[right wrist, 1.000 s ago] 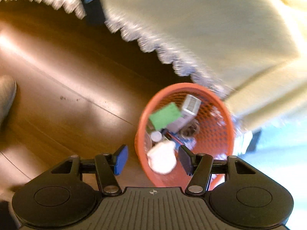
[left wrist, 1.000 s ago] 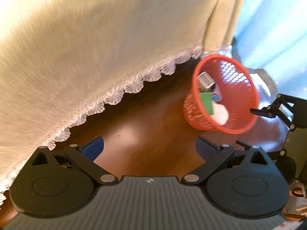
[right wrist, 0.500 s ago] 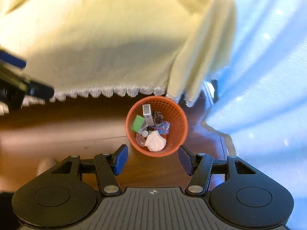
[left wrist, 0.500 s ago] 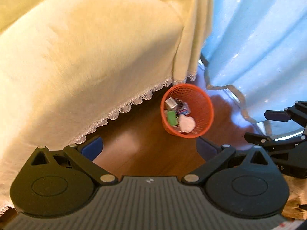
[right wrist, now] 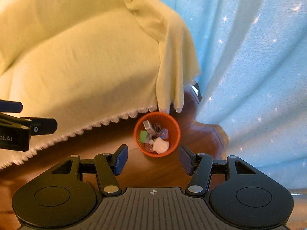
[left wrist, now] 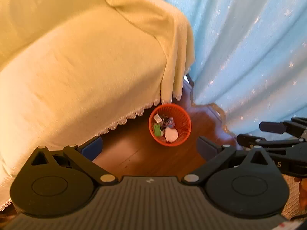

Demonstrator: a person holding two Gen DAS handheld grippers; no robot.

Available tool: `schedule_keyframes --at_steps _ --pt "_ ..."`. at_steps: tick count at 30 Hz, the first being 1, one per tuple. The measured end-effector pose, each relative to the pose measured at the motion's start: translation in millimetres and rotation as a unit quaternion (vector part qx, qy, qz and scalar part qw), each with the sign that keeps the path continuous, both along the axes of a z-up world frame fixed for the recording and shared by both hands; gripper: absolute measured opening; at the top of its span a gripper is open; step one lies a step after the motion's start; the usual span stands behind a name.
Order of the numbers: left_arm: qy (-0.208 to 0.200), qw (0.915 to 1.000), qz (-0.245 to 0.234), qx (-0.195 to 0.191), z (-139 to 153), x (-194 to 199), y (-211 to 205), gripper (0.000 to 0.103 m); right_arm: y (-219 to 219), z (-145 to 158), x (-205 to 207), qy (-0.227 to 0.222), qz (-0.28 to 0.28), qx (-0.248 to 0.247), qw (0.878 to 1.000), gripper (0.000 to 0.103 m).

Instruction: Organize objects

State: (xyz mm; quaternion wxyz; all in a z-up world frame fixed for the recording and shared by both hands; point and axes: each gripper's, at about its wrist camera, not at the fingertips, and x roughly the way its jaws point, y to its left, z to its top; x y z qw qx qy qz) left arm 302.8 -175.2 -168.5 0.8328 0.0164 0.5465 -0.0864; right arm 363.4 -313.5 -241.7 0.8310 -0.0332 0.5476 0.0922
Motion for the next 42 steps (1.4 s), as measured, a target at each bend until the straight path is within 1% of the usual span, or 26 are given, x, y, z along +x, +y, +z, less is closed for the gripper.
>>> schedule_keyframes --at_steps 2,6,8,10,12,15,24,28,35,39,42 --pt "-0.006 1.0 0.0 0.003 10 -1 0 0.102 3 9 -3 -0.005 0.002 0.008 1.0 0.056" --pt "-0.001 1.0 -0.003 0.007 22 -1 5 0.102 7 23 -11 -0.012 -0.011 0.009 1.0 0.056" --pt "0.01 0.9998 -0.013 0.009 24 -2 8 0.102 9 28 -15 -0.011 -0.024 0.007 1.0 0.056" --pt "0.012 0.9995 -0.027 0.009 30 -6 12 0.102 12 34 -21 -0.015 -0.042 0.006 0.999 0.056" --pt "0.01 0.9993 -0.036 0.01 37 -11 18 0.102 16 39 -26 -0.013 -0.054 0.006 0.998 0.056" --pt "0.004 0.9993 -0.036 0.004 47 -19 30 0.102 25 47 -35 -0.014 -0.064 0.006 0.998 0.056" --pt "-0.02 0.9986 -0.048 -0.006 68 -47 69 0.102 56 77 -71 -0.033 -0.095 -0.002 0.995 0.056" --pt "-0.027 0.9981 -0.056 -0.001 75 -61 81 0.102 68 87 -89 -0.04 -0.11 -0.003 0.993 0.056" --pt "-0.033 0.9987 -0.04 0.001 86 -82 91 0.102 80 98 -105 -0.043 -0.093 -0.002 0.995 0.056" --pt "-0.035 0.9991 -0.024 0.003 92 -88 91 0.102 77 101 -109 -0.044 -0.082 -0.003 0.996 0.056" --pt "-0.04 0.9989 -0.023 0.005 97 -92 86 0.102 73 104 -112 -0.051 -0.077 -0.003 0.996 0.056"
